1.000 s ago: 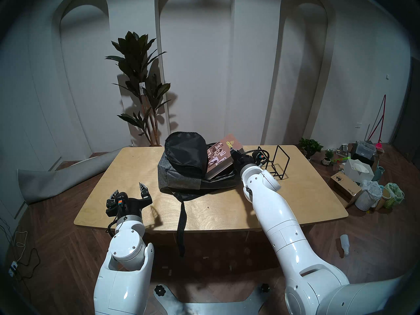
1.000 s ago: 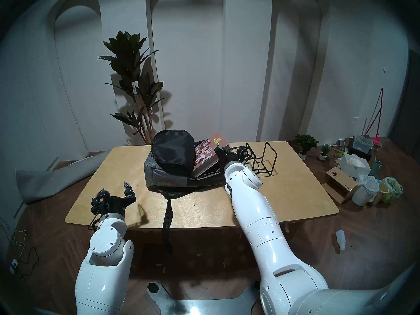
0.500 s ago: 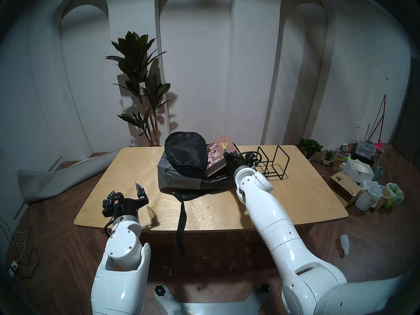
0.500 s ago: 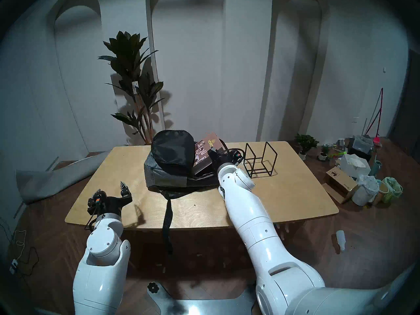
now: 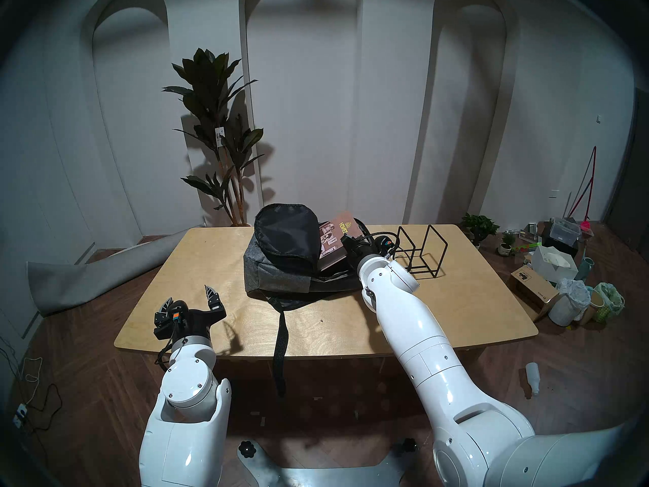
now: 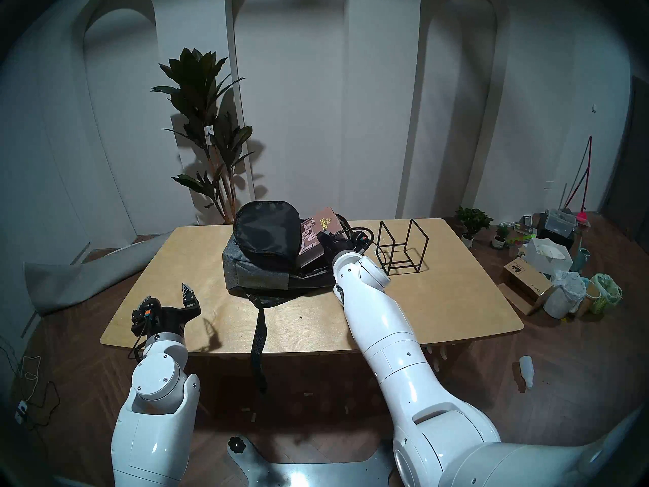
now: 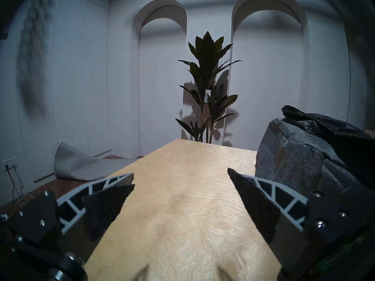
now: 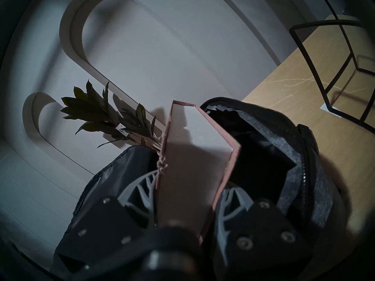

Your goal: Put the book into the bag and close the bag

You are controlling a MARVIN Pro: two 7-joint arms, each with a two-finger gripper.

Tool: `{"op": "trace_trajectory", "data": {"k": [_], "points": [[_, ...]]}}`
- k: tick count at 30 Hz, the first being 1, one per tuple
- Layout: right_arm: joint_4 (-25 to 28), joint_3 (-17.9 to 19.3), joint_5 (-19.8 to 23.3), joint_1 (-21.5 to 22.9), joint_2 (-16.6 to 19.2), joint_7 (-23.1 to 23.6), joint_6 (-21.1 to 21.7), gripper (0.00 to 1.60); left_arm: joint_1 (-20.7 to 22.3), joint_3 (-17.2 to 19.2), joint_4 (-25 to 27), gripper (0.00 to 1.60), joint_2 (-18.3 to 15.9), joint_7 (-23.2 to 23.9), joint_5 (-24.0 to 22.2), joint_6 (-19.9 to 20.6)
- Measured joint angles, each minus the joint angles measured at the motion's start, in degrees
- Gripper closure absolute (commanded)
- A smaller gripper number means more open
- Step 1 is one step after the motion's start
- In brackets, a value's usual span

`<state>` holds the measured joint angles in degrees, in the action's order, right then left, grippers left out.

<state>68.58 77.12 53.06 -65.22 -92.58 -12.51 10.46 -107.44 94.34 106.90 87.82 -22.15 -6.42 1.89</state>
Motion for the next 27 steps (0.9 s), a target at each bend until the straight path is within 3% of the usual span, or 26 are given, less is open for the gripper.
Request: {"op": "trace_trajectory", "data": {"k": [12,25,26,27], "points": [[0.2,-1.3,-0.3,0.8,-0.6,-3.8,2.4,1.60,-0.1,0.0,0.4,0.00,0.2,-0.5,-0.5,0.0],[-4.4,-1.2,2.3,3.8,-1.4,-6.1,4.6,1.56,0.0,-0.7,0.4,0.00,0.3,-0.6,-0.6,0.0],[-4.6,-1.2,2.4,3.9,-1.4,-6.1,4.6,1.12,0.0,-0.7,0.4,0.00,0.3,-0.6,-0.6,0.0],[-4.8,-1.2,2.6,4.2,-1.4,-6.2,4.9,0.84,0.0,-0.8,0.4,0.00,0.3,-0.6,-0.5,0.0]]}}
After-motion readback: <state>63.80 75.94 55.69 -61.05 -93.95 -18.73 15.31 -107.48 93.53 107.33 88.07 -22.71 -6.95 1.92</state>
